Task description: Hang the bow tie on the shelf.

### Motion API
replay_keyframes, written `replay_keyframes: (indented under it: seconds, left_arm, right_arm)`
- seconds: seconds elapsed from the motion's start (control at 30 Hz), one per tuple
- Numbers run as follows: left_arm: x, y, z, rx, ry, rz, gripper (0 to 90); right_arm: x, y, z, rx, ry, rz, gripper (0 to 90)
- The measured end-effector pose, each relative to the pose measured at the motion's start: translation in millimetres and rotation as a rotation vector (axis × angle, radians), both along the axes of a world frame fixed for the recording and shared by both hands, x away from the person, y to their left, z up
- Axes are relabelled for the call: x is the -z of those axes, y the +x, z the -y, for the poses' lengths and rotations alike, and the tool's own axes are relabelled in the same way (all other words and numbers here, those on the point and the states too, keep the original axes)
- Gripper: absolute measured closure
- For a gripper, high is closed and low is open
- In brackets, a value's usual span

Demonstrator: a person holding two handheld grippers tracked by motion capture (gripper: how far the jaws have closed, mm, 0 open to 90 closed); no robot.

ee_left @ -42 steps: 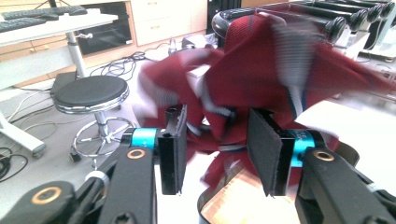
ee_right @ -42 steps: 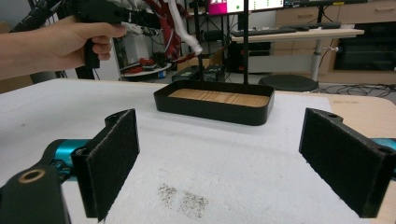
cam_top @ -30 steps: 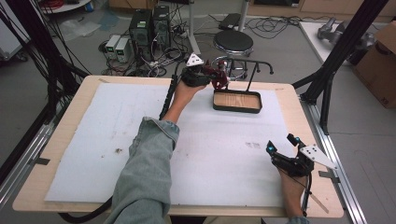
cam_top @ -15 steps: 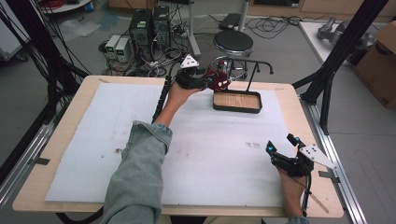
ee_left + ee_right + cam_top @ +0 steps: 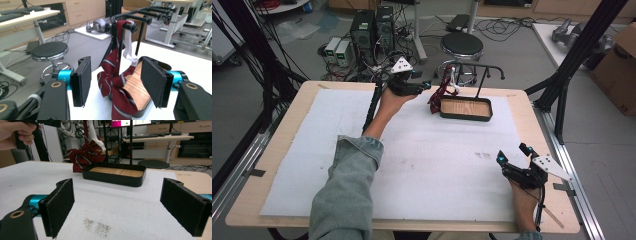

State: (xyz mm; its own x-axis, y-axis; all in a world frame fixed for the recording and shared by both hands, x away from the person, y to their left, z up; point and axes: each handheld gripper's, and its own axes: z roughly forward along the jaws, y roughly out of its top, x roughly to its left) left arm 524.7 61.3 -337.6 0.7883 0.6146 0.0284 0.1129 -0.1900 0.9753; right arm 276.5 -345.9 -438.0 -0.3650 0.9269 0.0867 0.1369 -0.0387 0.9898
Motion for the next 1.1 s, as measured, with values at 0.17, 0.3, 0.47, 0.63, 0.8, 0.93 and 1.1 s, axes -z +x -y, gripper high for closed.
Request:
replay_keyframes:
  seconds: [0.17, 0.3, 0.47, 0.63, 0.8, 0.93, 1.1]
  left_arm:
    - [-8.3, -9.1, -12.4, -0.003, -0.014, 0.016, 41.0]
    - [-12.9, -17.1, -24.7, -0.013, -0.022, 0.023, 40.2]
    - [-18.1, -28.1, -43.6, -0.024, -0.036, 0.035, 39.0]
    - [-20.5, -40.2, -62.7, -0.039, -0.048, 0.041, 36.7]
    - [-20.2, -56.4, -84.9, -0.059, -0.053, 0.049, 34.0]
    - [-18.3, -70.3, -104.4, -0.083, -0.059, 0.053, 32.8]
    - [-17.5, -88.2, -127.3, -0.111, -0.067, 0.059, 31.2]
  right_arm:
    - [0.1, 0.3, 0.1, 0.004, -0.001, -0.002, 11.2]
    - [0.0, 0.2, 0.2, 0.006, 0.001, -0.005, 11.2]
    - [0.0, 0.7, 0.3, 0.007, 0.005, -0.006, 11.2]
    - [0.0, 1.5, 0.2, 0.007, 0.0, -0.003, 11.2]
    - [0.0, 1.5, 0.3, 0.007, -0.001, -0.003, 11.2]
    - [0.0, 1.2, -0.5, 0.007, -0.005, -0.005, 11.2]
    - [0.0, 1.2, -0.4, 0.01, -0.011, -0.004, 11.2]
